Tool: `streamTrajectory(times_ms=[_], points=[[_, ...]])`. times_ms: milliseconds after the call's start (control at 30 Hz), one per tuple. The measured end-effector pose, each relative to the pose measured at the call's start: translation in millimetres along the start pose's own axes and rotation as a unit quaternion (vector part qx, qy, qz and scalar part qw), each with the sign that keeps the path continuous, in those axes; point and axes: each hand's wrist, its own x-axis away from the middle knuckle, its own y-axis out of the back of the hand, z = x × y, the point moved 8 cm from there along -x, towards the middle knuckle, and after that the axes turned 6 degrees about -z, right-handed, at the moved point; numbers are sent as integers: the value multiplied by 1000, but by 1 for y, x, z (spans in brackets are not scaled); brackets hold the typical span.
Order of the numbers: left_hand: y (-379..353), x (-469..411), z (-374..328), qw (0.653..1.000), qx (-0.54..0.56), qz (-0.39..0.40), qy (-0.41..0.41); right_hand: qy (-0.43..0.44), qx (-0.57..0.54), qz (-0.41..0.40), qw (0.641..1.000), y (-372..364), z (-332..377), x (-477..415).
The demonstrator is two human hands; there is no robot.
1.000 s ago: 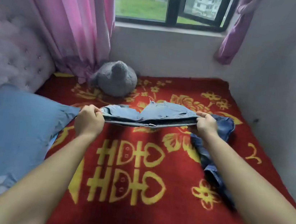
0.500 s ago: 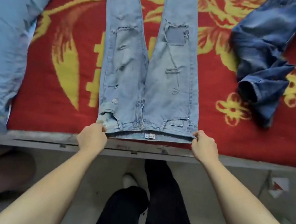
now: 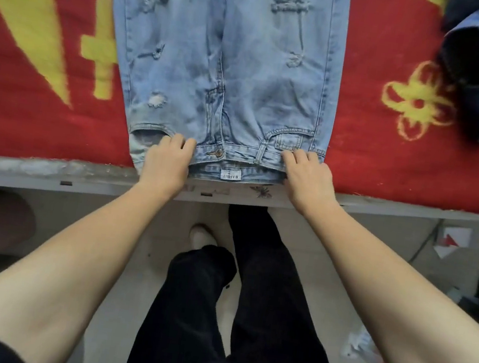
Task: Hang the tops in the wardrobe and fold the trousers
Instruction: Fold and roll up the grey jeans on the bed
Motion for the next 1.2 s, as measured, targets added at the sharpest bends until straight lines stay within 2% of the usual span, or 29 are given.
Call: streamTrajectory(times_ms=[100, 267, 367, 500, 567, 600, 667, 733, 800, 933, 1000, 1067, 1200], points=[[-5, -12, -1, 1000, 15, -18, -5, 10, -18, -5, 1000, -3, -2, -9], [7, 11, -4, 996, 59, -65, -2, 46, -69, -62, 995, 4, -8, 6], [-8, 33, -16, 998, 65, -9, -25, 69, -60, -43, 995, 0, -6, 20], [-27, 23, -22, 990, 32, 138, -3, 71, -73, 78, 992, -16, -9, 14], [-29, 15, -26, 979, 3, 205, 20, 36, -147, 119, 981, -12, -18, 8], [-25, 10, -28, 976, -7, 214, 32, 13, -180, 133, 975, -10, -25, 3], [-15, -4, -35, 982, 8, 185, 42, -46, -244, 113, 962, 0, -43, -10], [-3, -21, -44, 983, 122, 120, 62, -120, -299, 45, 946, 12, -69, -29], [9, -37, -60, 959, 262, 80, 77, -199, -353, -14, 914, 19, -96, -48], [20, -72, -117, 919, 380, 82, 56, -311, -421, -101, 846, 27, -142, -87], [16, -86, -145, 903, 413, 100, 61, -336, -442, -80, 828, 23, -156, -106], [10, -99, -166, 899, 419, 103, 70, -325, -439, -38, 837, 20, -159, -124], [-9, -116, -201, 929, 320, 158, 99, -308, -451, -25, 837, 14, -168, -142]])
